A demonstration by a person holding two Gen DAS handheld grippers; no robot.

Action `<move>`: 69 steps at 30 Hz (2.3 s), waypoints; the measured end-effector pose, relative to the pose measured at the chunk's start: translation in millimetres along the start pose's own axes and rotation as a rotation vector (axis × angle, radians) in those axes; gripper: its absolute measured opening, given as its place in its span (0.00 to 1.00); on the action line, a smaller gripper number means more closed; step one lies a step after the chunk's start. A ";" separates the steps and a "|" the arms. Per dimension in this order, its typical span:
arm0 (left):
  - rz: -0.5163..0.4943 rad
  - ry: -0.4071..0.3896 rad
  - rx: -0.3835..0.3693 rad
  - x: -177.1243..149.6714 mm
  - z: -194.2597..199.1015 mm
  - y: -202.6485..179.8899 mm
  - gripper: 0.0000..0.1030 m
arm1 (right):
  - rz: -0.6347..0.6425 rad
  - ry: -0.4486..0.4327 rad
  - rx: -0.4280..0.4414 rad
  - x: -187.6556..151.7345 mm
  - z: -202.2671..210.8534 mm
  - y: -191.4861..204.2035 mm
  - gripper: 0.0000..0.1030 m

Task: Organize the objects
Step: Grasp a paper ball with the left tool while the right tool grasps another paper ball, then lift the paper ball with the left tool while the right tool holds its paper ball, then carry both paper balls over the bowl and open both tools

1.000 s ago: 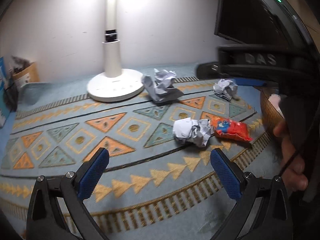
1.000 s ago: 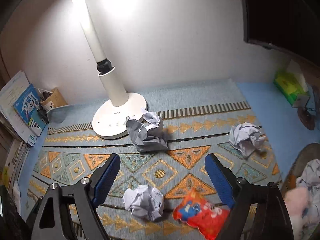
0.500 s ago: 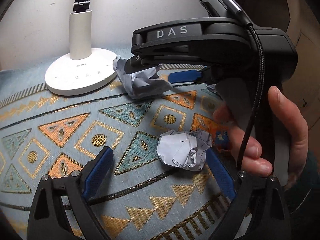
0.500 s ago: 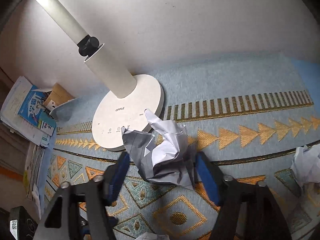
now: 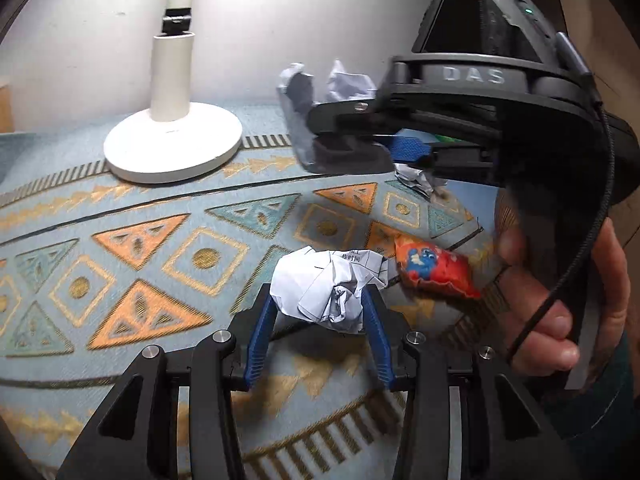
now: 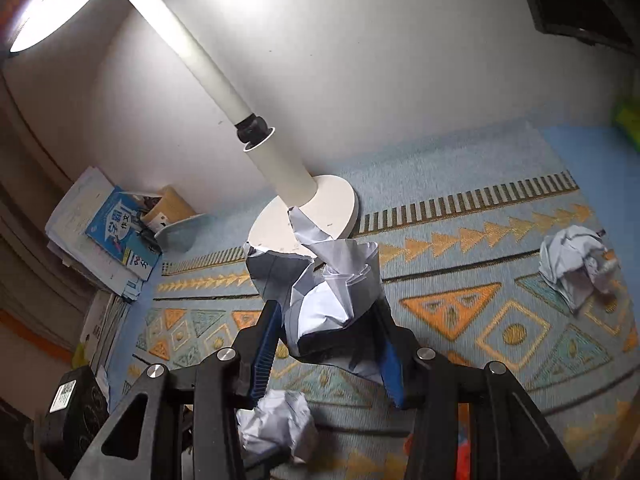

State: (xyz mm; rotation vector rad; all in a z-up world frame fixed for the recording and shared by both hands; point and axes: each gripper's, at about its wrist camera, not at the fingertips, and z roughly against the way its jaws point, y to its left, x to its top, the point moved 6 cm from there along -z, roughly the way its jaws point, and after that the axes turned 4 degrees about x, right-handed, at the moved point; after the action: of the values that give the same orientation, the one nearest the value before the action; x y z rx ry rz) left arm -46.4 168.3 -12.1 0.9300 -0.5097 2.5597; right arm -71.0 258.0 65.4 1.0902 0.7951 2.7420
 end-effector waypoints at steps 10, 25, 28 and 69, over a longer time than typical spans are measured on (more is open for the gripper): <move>0.092 -0.109 0.330 -70.7 102.7 68.5 0.39 | 0.089 0.077 0.033 -120.7 11.5 45.7 0.44; 0.101 -0.163 0.423 -78.3 113.7 97.8 0.41 | 0.214 0.085 -0.148 -138.2 -3.6 47.5 0.77; 0.077 -0.171 0.431 -78.6 114.5 93.0 0.41 | 0.239 0.075 -0.170 -138.6 -3.9 51.4 0.77; 0.216 -0.044 0.219 -89.9 103.9 110.5 0.73 | 0.331 0.085 -0.157 -147.1 -11.9 66.1 0.47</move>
State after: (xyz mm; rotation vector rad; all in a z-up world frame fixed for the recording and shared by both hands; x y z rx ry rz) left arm 23.0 6.4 -20.4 1.0591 -0.3639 2.8402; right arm 37.4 157.4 0.2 1.1723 0.4290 3.0755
